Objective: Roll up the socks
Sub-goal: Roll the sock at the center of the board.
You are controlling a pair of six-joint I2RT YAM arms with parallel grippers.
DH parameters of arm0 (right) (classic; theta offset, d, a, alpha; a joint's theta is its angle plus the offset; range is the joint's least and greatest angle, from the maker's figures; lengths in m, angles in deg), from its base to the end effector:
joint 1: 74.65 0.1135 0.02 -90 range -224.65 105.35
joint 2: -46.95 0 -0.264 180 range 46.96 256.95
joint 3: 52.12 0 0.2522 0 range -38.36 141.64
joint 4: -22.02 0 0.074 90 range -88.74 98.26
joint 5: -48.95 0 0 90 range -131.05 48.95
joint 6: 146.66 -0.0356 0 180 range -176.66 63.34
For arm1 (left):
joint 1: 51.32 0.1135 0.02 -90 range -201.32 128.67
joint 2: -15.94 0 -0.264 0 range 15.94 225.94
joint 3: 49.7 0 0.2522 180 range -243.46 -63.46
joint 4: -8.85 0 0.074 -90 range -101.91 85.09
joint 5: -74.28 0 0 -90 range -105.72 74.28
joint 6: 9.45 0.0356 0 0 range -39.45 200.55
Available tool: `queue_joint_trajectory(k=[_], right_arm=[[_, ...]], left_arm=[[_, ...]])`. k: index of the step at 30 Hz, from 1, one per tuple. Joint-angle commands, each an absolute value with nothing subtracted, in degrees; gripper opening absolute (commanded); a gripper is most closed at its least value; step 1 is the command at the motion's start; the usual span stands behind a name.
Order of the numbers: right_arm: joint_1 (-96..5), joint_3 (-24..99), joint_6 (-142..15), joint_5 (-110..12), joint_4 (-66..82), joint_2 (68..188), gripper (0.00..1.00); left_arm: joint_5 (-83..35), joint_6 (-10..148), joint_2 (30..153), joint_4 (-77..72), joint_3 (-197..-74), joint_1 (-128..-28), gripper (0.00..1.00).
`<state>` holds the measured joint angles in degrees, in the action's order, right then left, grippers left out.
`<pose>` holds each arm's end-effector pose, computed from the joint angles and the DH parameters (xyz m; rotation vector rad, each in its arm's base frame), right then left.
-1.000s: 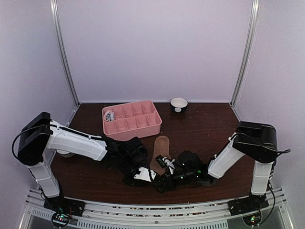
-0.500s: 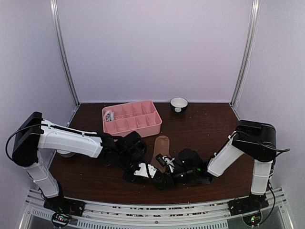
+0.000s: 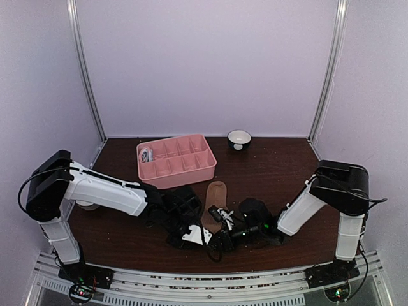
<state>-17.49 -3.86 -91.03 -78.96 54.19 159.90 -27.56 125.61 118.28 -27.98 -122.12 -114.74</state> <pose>0.1534 0.2781 0.0737 -0.9298 2.2942 1.5387 0.1447 -0.3055 0.1456 2.2662 1.5597 -0.3718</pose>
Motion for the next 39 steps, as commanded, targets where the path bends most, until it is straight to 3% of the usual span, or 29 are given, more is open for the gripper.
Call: queue_joint_trajectory(k=[1,14,28,36,39], right_arm=[[-19.8,-8.7,-89.9,-73.6,36.7,167.5,0.00],[-20.4,-8.7,-90.4,-74.3,37.2,166.6,0.00],[-20.7,-9.9,-91.9,-73.6,38.4,163.2,0.01],[-20.7,-13.5,-88.5,-65.2,36.8,155.3,0.24],[-20.6,-17.5,-85.7,-59.1,37.9,147.3,0.42]], left_arm=[[-26.5,125.0,117.6,-24.9,-121.8,-114.3,0.25],[-26.6,126.6,123.2,-32.5,-123.3,-114.3,0.24],[-16.3,122.8,131.6,-37.4,-127.7,-113.2,0.05],[-22.4,122.4,131.4,-46.2,-130.9,-112.3,0.00],[-27.6,121.5,132.0,-50.5,-133.4,-111.0,0.00]])
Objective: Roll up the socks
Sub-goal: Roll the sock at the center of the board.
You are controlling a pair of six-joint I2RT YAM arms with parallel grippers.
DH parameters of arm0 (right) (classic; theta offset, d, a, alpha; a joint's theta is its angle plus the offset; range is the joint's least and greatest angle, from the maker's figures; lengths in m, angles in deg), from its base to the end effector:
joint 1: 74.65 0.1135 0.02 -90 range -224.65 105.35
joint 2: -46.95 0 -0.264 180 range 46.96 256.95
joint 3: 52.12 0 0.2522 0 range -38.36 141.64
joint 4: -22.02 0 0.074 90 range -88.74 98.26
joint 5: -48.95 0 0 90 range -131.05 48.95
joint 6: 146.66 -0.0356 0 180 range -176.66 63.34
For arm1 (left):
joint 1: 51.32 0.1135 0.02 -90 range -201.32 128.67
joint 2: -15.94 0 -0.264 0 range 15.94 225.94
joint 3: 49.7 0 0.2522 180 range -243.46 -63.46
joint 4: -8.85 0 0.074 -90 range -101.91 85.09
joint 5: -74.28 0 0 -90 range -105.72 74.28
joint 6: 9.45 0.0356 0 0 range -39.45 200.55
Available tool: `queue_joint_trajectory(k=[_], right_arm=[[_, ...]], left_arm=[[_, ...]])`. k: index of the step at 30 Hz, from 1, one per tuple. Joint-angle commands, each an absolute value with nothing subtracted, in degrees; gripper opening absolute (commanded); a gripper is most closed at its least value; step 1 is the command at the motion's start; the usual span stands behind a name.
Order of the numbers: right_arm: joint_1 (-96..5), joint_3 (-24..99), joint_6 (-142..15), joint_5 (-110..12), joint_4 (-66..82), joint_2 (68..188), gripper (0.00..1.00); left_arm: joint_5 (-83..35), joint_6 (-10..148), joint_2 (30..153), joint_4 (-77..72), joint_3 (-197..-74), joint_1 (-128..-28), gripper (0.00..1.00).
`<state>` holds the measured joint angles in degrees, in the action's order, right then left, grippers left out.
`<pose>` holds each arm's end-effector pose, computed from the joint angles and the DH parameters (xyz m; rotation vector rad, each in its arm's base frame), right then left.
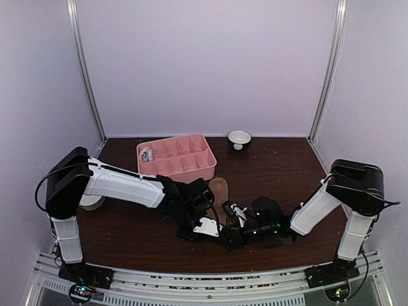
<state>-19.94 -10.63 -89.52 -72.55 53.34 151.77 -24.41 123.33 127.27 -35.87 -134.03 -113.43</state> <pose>0.1519 0.2468 0.0880 -0.8192 2.2745 1.4023 0.1707 -0.3339 0.1412 2.2714 1.7026 -0.2893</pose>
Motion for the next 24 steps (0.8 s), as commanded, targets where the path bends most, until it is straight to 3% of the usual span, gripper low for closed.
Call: queue_joint_trajectory(k=[1,5,6,7,8,13,16,18,20,24], right_arm=[[-20.6,-18.6,-84.7,-57.0,37.7,145.0,0.44],[-19.6,-22.1,-80.8,-49.3,37.0,136.6,0.51],[-19.4,-23.3,-80.2,-47.3,37.1,134.8,0.67],[-18.9,-24.4,-79.8,-45.4,37.5,132.3,0.96],[-18.2,-25.5,-79.7,-42.3,38.0,129.9,1.00],[-17.1,-31.9,-88.6,-29.5,42.8,120.4,1.00],[-18.4,-40.8,-97.5,-26.9,59.4,120.6,1.00],[-17.4,-39.8,-90.6,-31.1,60.3,121.9,0.99],[-9.0,-34.3,-83.1,-24.4,50.4,120.8,0.92],[5.0,-27.5,-69.5,-12.5,44.2,123.7,0.91]], left_arm=[[-29.0,121.3,132.0,-51.5,-133.9,-110.8,0.00],[-36.0,120.1,133.1,-55.7,-137.0,-109.2,0.00],[-37.3,119.7,133.7,-56.8,-137.7,-108.8,0.00],[-38.3,119.7,134.0,-57.2,-138.2,-108.6,0.00],[-38.8,119.6,134.2,-57.8,-138.6,-108.4,0.00],[-39.4,119.7,134.7,-58.7,-139.4,-108.2,0.00],[-41.3,119.4,135.5,-60.0,-140.9,-107.7,0.00],[-43.1,119.1,136.4,-61.4,-142.4,-107.1,0.00],[-45.6,118.9,137.5,-63.4,-144.1,-106.5,0.00],[-50.0,118.7,141.1,-68.4,-148.4,-105.2,0.00]])
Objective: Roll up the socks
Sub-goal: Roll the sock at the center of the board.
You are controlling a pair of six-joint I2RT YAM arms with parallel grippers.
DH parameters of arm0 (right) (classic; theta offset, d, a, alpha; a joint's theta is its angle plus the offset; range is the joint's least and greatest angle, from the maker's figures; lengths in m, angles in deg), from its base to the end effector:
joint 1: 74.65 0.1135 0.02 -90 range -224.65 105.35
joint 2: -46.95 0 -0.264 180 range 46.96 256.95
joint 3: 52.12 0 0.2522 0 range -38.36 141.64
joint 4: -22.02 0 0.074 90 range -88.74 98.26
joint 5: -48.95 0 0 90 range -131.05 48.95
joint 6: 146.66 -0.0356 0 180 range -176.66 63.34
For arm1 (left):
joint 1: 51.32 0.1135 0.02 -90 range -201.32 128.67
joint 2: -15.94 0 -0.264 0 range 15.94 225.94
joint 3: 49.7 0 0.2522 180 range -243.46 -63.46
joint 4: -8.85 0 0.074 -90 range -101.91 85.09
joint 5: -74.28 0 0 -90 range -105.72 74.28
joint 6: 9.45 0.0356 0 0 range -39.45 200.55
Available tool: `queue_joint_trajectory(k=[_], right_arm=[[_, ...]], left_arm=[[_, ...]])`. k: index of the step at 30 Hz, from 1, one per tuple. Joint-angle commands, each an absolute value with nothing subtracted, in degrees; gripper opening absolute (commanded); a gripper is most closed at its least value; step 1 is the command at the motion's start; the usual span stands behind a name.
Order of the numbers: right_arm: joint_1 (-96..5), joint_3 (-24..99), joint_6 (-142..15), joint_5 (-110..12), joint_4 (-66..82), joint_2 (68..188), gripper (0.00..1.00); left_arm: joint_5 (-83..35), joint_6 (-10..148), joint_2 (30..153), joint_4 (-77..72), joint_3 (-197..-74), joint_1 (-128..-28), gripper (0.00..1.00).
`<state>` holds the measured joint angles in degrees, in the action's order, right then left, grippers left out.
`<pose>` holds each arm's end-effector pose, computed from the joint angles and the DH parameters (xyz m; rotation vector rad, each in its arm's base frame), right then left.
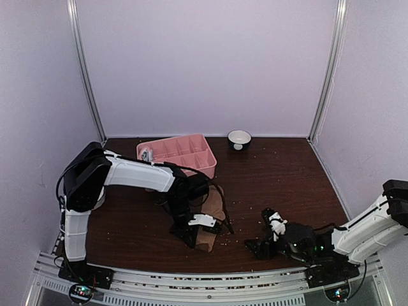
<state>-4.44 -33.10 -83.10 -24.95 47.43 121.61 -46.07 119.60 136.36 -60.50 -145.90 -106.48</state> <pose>0.0723 0.1717 0.1054 -0.6402 2.0631 0.7217 0.2007 -0.3198 0.1332 -2.1142 -1.9979 0.7684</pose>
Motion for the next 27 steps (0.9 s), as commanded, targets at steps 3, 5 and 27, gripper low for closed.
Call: queue_joint_trajectory(k=[3,5,27], right_arm=[[9.8,-25.7,-61.3,-14.4,49.5,128.0,0.87],[12.0,-20.8,-55.9,-15.5,47.7,131.8,0.83],[8.7,2.6,-27.0,-26.6,33.0,153.4,0.36]], left_arm=[[-52.6,118.7,143.6,-71.4,-151.3,-104.6,0.00],[-53.3,118.7,145.1,-72.9,-152.7,-104.4,0.00],[-53.8,120.2,150.3,-77.4,-159.3,-103.5,0.00]])
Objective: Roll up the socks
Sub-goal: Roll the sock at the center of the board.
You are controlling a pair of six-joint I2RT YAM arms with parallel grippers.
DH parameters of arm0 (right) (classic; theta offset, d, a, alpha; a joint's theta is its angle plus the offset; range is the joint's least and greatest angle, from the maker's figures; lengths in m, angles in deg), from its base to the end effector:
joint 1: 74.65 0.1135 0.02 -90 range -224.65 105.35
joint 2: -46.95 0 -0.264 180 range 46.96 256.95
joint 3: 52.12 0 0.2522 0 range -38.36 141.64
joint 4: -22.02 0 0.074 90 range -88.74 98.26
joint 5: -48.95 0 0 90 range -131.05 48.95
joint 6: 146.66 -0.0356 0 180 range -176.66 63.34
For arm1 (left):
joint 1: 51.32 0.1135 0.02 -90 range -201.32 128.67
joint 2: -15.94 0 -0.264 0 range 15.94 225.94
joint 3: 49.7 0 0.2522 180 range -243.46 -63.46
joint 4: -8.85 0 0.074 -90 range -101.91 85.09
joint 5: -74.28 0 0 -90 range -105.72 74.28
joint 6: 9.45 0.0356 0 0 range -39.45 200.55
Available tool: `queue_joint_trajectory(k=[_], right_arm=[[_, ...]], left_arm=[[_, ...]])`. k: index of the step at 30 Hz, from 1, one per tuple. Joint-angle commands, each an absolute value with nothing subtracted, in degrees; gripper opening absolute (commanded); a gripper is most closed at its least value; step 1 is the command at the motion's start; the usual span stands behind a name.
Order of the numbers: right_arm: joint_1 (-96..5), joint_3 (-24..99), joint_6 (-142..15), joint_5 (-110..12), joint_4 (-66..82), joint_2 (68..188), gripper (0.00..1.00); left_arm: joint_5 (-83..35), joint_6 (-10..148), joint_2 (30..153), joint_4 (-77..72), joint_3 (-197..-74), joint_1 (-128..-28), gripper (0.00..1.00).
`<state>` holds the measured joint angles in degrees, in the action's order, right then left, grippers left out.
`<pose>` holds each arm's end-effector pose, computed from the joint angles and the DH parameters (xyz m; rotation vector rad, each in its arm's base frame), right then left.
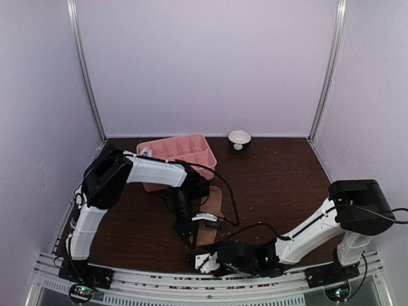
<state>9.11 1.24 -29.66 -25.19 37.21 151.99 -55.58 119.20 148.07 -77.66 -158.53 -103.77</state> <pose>0.0457 0.3289 0.1062 -1.7117 1.3682 0.2559 0.2223 -0.3266 0.1142 -1.7324 -1.9290 0.8771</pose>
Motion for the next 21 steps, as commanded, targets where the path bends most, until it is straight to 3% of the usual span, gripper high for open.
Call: queue_joint_trajectory(k=[1,15,21], right_arm=[[8.7,2.8,-27.0,-26.7,32.5,153.6,0.34],[4.7,5.4,-34.7,-29.3,24.4,155.2,0.20],[4.7,4.7,-37.0,-32.2,22.4,155.0,0.08]], left_arm=[[-53.8,120.2,150.2,-77.6,-159.4,-103.5,0.00],[-55.2,122.5,150.3,-80.5,-160.2,-103.4,0.00],[-55.0,122.1,150.7,-80.8,-161.1,-103.0,0.00]])
